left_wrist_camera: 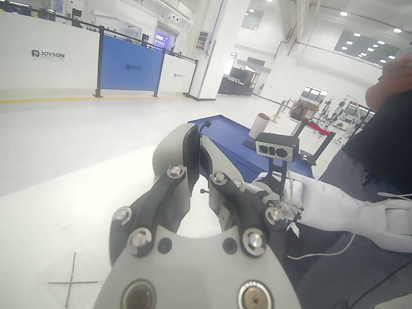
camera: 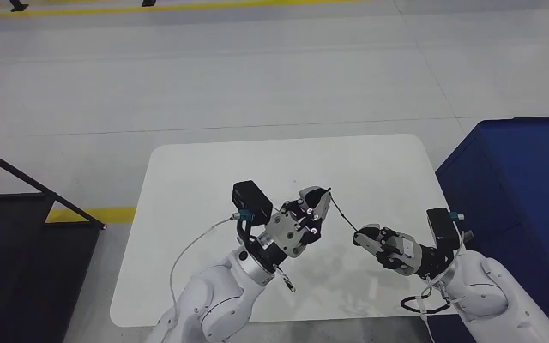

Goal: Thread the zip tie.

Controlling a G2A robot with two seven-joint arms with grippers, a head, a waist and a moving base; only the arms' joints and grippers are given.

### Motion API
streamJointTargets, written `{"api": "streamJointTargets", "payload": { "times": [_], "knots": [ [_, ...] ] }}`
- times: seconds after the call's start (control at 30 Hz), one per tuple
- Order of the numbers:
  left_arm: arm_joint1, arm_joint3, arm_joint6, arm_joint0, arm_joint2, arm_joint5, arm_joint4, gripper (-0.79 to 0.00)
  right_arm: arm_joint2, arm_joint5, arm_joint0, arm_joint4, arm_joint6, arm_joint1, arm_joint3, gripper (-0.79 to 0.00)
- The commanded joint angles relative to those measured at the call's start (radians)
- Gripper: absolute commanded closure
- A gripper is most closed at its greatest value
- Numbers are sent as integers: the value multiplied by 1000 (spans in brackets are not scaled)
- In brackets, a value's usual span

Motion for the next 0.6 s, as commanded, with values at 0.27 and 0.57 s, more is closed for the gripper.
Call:
{"api": "streamJointTargets", "payload": {
  "times": [0.27, 0.57],
  "knots": [
    [-6, 21, -13, -22, 10, 6, -8, 0, 0, 0, 0, 0, 0, 0, 0, 0],
    [-9, 28, -23, -23, 16, 17, -10, 0, 0, 0, 0, 0, 0, 0, 0, 0]
  ]
}}
